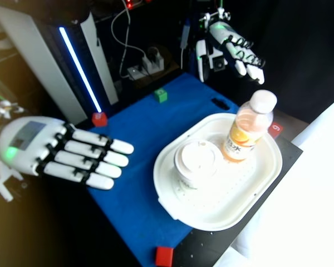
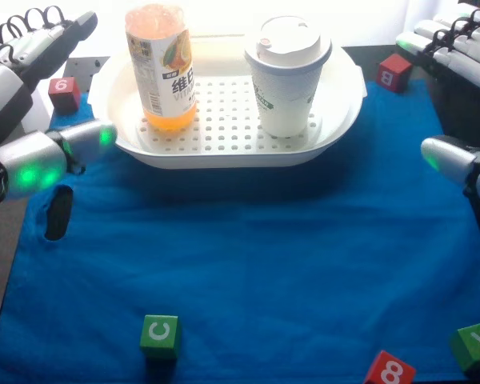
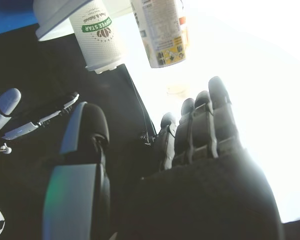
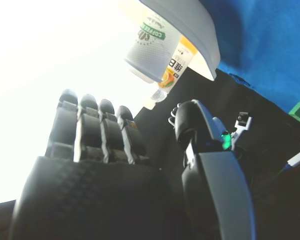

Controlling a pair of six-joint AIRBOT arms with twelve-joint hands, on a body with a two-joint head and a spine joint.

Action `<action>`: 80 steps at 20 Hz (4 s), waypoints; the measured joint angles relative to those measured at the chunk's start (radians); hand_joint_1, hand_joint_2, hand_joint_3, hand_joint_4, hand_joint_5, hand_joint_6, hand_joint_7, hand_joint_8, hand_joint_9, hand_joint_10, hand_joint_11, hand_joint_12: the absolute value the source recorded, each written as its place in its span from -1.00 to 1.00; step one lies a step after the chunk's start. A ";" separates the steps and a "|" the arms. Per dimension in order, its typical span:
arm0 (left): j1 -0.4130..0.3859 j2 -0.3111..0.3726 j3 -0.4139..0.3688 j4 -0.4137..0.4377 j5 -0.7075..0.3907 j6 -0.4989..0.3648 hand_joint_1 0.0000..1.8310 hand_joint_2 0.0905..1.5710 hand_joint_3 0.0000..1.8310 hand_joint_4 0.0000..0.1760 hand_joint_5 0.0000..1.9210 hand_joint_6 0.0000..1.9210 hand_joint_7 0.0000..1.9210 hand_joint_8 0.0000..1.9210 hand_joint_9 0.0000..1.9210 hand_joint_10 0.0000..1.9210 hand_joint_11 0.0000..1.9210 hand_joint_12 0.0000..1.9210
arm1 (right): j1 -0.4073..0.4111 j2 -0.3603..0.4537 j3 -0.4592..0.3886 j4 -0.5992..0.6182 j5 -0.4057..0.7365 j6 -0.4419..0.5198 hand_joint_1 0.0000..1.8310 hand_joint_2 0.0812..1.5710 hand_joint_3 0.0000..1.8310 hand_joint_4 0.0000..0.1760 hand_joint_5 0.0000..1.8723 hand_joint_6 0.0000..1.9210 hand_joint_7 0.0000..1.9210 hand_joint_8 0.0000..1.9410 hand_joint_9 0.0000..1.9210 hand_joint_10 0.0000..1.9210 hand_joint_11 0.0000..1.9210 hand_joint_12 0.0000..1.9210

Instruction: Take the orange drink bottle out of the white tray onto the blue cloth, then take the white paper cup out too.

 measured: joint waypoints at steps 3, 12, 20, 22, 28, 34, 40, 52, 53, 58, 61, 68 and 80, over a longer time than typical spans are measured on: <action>-0.005 -0.021 0.029 -0.019 0.000 -0.012 -0.60 0.68 -1.00 -0.46 -1.00 -1.00 -1.00 -1.00 -1.00 -1.00 -1.00 -0.60 | 0.000 -0.010 0.000 -0.004 -0.003 0.000 -0.93 0.76 -0.98 -1.00 -1.00 -1.00 -1.00 -1.00 -1.00 -1.00 -1.00 -1.00; -0.159 -0.154 0.246 -0.125 0.138 -0.144 -0.44 0.36 -1.00 0.25 -1.00 -1.00 -1.00 -1.00 -0.99 -1.00 -1.00 -0.09 | 0.000 -0.035 0.000 0.000 -0.005 0.000 -0.77 0.81 -0.99 -1.00 -1.00 -1.00 -1.00 -1.00 -1.00 -1.00 -1.00 -1.00; -0.337 -0.305 0.447 -0.056 0.427 -0.209 -0.21 -0.04 -1.00 1.00 -1.00 -1.00 -1.00 -1.00 -1.00 -1.00 -1.00 -1.00 | 0.000 -0.042 0.000 0.005 -0.005 0.000 -0.28 0.82 -1.00 -1.00 -1.00 -1.00 -1.00 -1.00 -1.00 -1.00 -1.00 -1.00; -0.368 -0.335 0.482 -0.026 0.476 -0.220 -0.15 -0.04 -1.00 1.00 -1.00 -1.00 -1.00 -1.00 -1.00 -1.00 -1.00 -1.00 | 0.000 -0.043 0.000 0.005 -0.005 0.000 -0.25 0.80 -1.00 -1.00 -1.00 -1.00 -1.00 -1.00 -1.00 -1.00 -1.00 -1.00; -0.378 -0.353 0.503 -0.015 0.530 -0.225 0.22 0.37 -1.00 -1.00 -0.49 -0.11 -0.34 0.27 -0.50 0.52 -0.79 0.98 | 0.000 -0.048 0.000 0.008 -0.005 0.000 -0.27 0.81 -1.00 -1.00 -1.00 -1.00 -1.00 -1.00 -1.00 -1.00 -0.99 -0.99; -0.378 -0.353 0.507 0.006 0.535 -0.253 0.06 0.60 -1.00 -1.00 -0.30 0.51 -0.57 0.12 -0.58 0.34 -0.72 0.85 | 0.000 -0.048 0.000 0.014 -0.005 0.002 -0.25 0.80 -1.00 -1.00 -1.00 -1.00 -1.00 -1.00 -1.00 -1.00 -1.00 -0.98; -0.375 -0.279 0.401 0.085 0.430 -0.267 0.06 0.52 -1.00 -0.30 -0.22 0.35 -0.45 0.01 -0.60 0.43 -0.79 0.99 | 0.000 -0.054 0.000 0.013 -0.005 0.003 -0.29 0.81 -1.00 -1.00 -1.00 -1.00 -1.00 -1.00 -1.00 -1.00 -1.00 -0.87; -0.100 -0.069 0.037 0.219 -0.042 -0.271 -0.01 0.49 -1.00 -1.00 -0.37 -0.73 -0.34 -0.38 -0.49 0.14 -0.55 0.72 | -0.019 -0.054 -0.007 0.035 -0.006 0.005 -0.20 0.77 -1.00 -1.00 -1.00 -1.00 -1.00 -1.00 -1.00 -1.00 -1.00 -0.38; -0.078 -0.057 0.019 0.218 -0.076 -0.272 0.00 0.48 -1.00 -1.00 -0.37 -0.75 -0.34 -0.39 -0.45 0.13 -0.48 0.69 | -0.019 -0.053 -0.007 0.042 -0.005 0.005 -0.19 0.77 -1.00 -1.00 -1.00 -1.00 -1.00 -1.00 -1.00 -1.00 -1.00 -0.29; -0.002 -0.129 0.060 0.167 -0.022 -0.351 -0.07 0.56 -1.00 -1.00 -0.48 -0.89 -0.42 -0.46 -0.49 0.21 -0.50 0.76 | -0.019 -0.054 -0.007 0.046 -0.004 0.005 -0.27 0.77 -1.00 -1.00 -1.00 -1.00 -1.00 -1.00 -1.00 -1.00 -1.00 -0.35; 0.002 -0.142 0.067 0.154 0.046 -0.359 -0.20 0.55 -1.00 -1.00 -0.69 -1.00 -0.54 -0.86 -0.73 -0.11 -0.91 0.63 | -0.019 -0.054 -0.007 0.052 -0.005 0.005 -0.38 0.78 -1.00 -1.00 -1.00 -1.00 -1.00 -1.00 -1.00 -1.00 -1.00 -0.50; 0.127 -0.094 0.001 0.070 -0.069 -0.342 -0.52 0.37 -1.00 0.47 -1.00 -1.00 -1.00 -1.00 -1.00 -1.00 -1.00 -1.00 | -0.019 -0.053 -0.006 0.050 -0.005 0.005 -0.36 0.79 -0.99 -1.00 -1.00 -1.00 -1.00 -1.00 -1.00 -1.00 -1.00 -0.38; 0.314 0.028 -0.099 -0.095 -0.380 -0.263 -0.45 0.60 -0.98 -0.48 -1.00 -1.00 -1.00 -1.00 -1.00 -1.00 -1.00 -0.72 | 0.080 -0.053 0.024 -0.037 0.005 0.029 -0.74 0.70 -0.99 -1.00 -1.00 -1.00 -1.00 -1.00 -1.00 -1.00 -1.00 -0.99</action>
